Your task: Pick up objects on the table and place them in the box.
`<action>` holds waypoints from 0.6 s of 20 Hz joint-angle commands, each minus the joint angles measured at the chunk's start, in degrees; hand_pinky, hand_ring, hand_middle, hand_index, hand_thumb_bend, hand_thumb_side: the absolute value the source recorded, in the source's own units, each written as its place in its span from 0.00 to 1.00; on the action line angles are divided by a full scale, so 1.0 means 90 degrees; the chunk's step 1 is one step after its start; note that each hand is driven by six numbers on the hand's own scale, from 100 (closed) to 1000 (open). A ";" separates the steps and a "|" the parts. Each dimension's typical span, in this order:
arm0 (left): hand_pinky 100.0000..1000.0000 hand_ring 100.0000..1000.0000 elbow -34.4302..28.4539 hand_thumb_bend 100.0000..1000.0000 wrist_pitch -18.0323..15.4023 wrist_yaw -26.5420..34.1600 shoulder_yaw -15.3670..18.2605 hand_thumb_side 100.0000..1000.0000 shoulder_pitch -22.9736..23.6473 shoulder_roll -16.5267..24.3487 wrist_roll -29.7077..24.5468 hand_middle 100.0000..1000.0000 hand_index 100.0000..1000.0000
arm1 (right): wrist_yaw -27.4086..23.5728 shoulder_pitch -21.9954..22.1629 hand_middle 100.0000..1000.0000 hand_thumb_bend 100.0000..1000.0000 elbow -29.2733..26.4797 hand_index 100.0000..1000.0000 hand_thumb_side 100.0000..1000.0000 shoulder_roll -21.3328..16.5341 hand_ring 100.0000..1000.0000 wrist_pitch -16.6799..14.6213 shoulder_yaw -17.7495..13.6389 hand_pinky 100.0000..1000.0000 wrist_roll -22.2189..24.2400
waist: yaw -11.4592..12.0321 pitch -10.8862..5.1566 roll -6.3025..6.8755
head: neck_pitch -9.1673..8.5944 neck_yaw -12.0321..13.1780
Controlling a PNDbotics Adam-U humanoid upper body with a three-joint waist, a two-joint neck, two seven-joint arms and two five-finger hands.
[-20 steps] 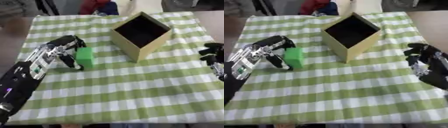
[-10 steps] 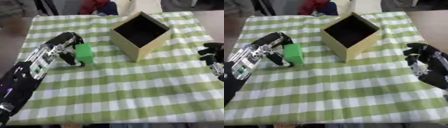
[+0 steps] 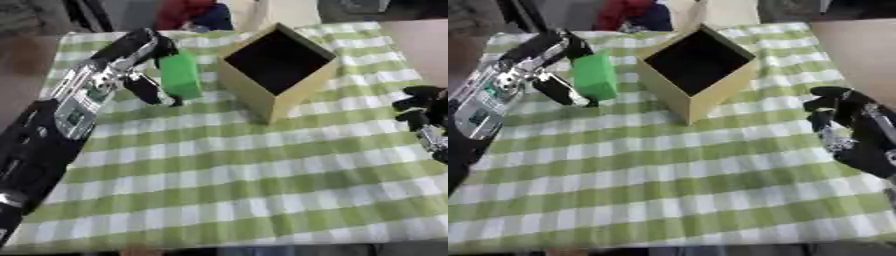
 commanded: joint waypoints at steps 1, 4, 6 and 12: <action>0.67 0.47 0.0103 0.58 -0.0090 -0.0153 -0.0004 0.00 -0.0413 -0.0115 0.0020 0.29 0.49 | 0.0003 -0.0120 0.57 0.00 -0.0066 0.81 0.28 -0.0058 0.76 -0.0011 0.0016 0.66 0.0061 | -0.0039 -0.0075 -0.0030 | -0.0099 0.0027; 0.67 0.47 0.0496 0.58 -0.0214 -0.0384 0.0005 0.00 -0.0738 -0.0399 0.0112 0.29 0.49 | -0.0002 -0.0176 0.57 0.00 -0.0076 0.81 0.29 -0.0027 0.76 -0.0008 0.0075 0.66 0.0120 | -0.0127 -0.0048 -0.0017 | -0.0159 0.0061; 0.67 0.47 0.0847 0.58 -0.0282 -0.0559 0.0064 0.00 -0.0917 -0.0618 0.0242 0.29 0.50 | -0.0010 -0.0237 0.57 0.00 -0.0080 0.81 0.29 0.0012 0.76 0.0000 0.0130 0.66 0.0176 | -0.0230 -0.0015 -0.0007 | -0.0228 0.0110; 0.68 0.47 0.1891 0.58 -0.0541 -0.1141 0.0324 0.00 -0.1355 -0.1196 0.0769 0.29 0.50 | -0.0030 -0.0413 0.57 0.00 -0.0102 0.81 0.29 0.0133 0.76 0.0017 0.0300 0.66 0.0365 | -0.0531 0.0108 0.0016 | -0.0403 0.0240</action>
